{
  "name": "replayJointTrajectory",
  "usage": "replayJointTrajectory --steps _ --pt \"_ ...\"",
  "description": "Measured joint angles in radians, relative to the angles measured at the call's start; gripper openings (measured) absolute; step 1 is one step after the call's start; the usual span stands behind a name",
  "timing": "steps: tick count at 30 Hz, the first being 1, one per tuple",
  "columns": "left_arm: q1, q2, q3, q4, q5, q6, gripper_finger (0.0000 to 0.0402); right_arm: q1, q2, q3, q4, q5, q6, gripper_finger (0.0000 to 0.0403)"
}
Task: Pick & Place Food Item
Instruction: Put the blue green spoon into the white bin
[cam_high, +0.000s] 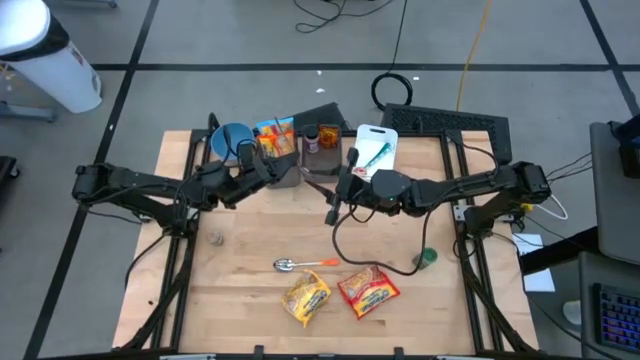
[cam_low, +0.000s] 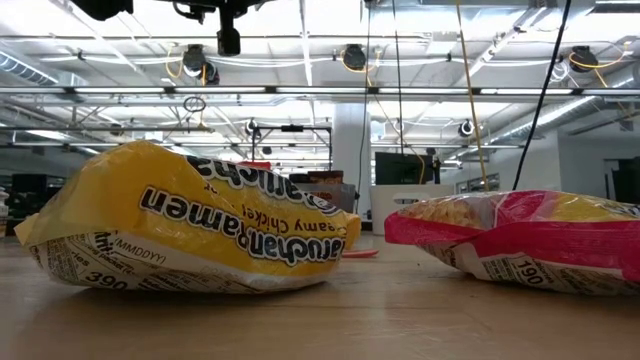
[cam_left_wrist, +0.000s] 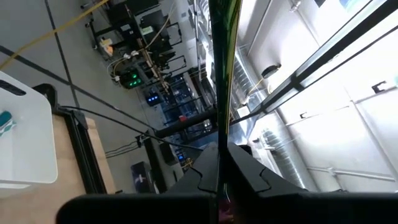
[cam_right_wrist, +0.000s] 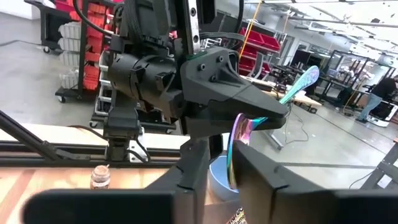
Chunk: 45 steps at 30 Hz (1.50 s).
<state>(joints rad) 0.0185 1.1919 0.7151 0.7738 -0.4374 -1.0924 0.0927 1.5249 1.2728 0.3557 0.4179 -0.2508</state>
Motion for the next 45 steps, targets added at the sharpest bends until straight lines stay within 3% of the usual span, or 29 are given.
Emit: replayJointTrajectory --steps 7,13,26,35,40,45 --pt "0.000 0.000 0.000 0.000 0.016 -0.002 0.0031 -0.002 0.000 0.000 -0.001 0.001 0.006 0.0012" --pt "0.000 -0.001 0.000 0.002 0.019 0.010 0.0011 -0.013 0.000 0.000 0.006 0.003 0.024 0.0004" --pt "0.022 -0.001 0.000 0.005 0.197 0.041 0.0163 -0.012 0.000 -0.001 0.029 -0.008 0.024 0.0001" --pt "0.037 -0.001 0.000 0.007 0.246 0.040 0.0264 -0.016 -0.050 -0.002 0.031 0.002 -0.002 0.0001" --pt "0.055 -0.013 0.000 0.033 0.306 0.112 0.0290 -0.039 -0.115 -0.002 -0.010 0.003 0.000 0.0000" --pt "0.054 -0.080 0.001 0.024 0.309 0.245 0.0283 -0.057 -0.202 -0.002 -0.123 0.005 0.011 0.0000"
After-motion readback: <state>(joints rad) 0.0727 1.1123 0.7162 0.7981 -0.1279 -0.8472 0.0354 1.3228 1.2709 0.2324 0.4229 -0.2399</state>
